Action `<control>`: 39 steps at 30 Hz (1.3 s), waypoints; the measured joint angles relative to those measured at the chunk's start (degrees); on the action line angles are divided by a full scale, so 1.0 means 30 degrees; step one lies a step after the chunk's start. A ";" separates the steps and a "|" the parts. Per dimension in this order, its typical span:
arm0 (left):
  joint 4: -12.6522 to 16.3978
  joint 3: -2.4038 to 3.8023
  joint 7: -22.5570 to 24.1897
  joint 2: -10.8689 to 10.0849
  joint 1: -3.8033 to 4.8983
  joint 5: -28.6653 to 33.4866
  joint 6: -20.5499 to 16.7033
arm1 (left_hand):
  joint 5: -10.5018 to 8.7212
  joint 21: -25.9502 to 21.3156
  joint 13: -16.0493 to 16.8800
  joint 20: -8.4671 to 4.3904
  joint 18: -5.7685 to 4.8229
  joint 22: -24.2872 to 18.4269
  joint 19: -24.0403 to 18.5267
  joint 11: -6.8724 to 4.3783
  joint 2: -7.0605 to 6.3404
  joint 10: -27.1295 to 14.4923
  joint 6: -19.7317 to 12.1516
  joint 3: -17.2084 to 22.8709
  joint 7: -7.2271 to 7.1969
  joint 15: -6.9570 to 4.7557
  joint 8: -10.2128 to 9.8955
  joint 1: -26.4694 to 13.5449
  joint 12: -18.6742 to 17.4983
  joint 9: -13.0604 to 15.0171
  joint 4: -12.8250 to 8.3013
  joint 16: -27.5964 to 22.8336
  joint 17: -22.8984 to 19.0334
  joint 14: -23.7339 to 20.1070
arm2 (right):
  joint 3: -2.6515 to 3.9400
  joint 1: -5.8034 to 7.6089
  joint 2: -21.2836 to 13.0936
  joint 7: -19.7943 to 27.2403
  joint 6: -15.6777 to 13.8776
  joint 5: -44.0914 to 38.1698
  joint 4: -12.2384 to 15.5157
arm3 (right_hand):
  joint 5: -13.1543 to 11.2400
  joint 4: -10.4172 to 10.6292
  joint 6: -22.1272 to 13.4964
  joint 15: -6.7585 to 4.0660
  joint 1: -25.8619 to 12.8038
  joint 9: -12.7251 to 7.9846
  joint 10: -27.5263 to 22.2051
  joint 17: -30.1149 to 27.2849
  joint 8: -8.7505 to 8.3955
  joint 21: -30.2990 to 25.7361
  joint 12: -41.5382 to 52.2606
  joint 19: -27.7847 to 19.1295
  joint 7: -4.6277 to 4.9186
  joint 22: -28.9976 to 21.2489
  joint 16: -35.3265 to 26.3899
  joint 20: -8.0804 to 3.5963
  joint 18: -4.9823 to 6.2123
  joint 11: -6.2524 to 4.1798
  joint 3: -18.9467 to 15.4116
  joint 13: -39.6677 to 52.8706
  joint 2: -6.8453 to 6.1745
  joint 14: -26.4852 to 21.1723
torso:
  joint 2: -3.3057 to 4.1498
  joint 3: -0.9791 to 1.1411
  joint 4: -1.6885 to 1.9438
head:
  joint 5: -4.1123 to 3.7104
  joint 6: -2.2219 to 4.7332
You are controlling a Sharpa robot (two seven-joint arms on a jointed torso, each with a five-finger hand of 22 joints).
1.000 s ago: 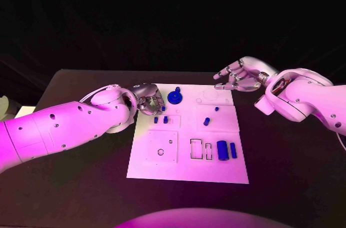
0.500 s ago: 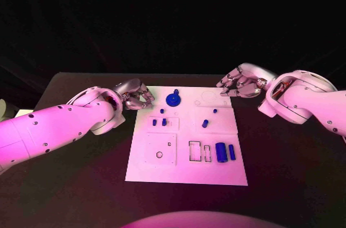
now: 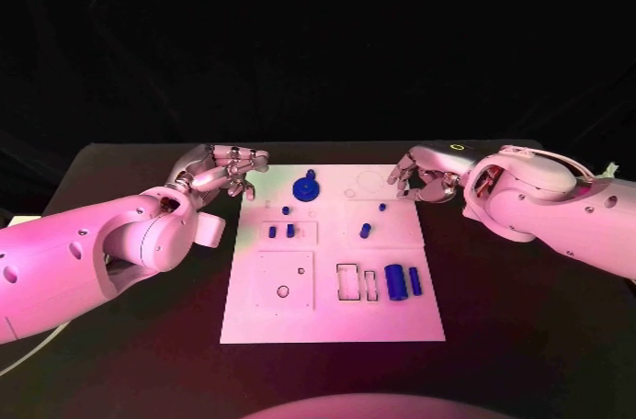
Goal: Assemble the parts on the task board
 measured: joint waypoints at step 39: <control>0.1464 -0.0017 0.1636 -0.0737 -0.0216 0.5896 0.2257 | 0.0108 -0.0881 0.3491 0.0241 -0.0015 -0.0711 -0.1527 0.0275 0.1610 -0.4702 -0.0995 -0.1348 0.0181 0.0298 0.1663 0.0926 0.6162 0.0071 -0.0995 0.0153 -0.1891 -0.2271 | -0.0001 -0.0973 0.1471 -0.0888 0.1007 -0.3293 -0.0265 | -0.0477 0.0075 0.0708 -0.0348 -0.0850 -0.0040 0.0351 -0.0362 0.0001 -0.0002 -0.0952 0.0128 -0.0226 0.0009 -0.0003 -0.0276 0.0000 0.0005 0.2025 -0.3530 -0.0238 -0.0065 | 0.0004 0.0002 0.0002 | 0.0044 -0.0112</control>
